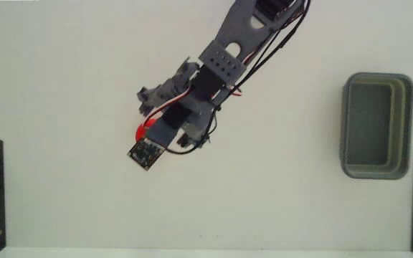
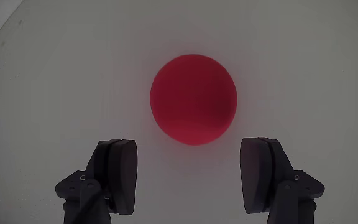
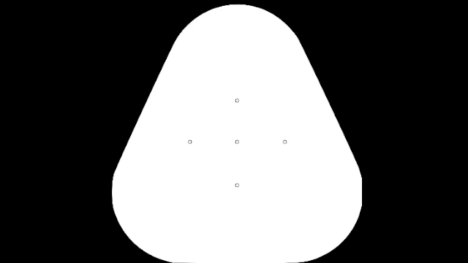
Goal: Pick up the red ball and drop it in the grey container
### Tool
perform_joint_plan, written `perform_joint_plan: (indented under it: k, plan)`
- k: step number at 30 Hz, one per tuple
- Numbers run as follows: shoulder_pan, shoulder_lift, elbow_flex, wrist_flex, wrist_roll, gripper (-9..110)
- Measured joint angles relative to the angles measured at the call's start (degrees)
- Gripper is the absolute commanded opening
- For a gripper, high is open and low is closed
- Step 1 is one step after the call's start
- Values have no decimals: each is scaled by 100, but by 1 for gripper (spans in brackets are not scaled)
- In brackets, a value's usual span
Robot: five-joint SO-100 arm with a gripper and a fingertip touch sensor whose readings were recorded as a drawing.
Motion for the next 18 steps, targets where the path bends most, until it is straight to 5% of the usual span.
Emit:
perform_joint_plan:
  k: [18]
  plan:
    - [70, -343, -334, 0, 0, 110]
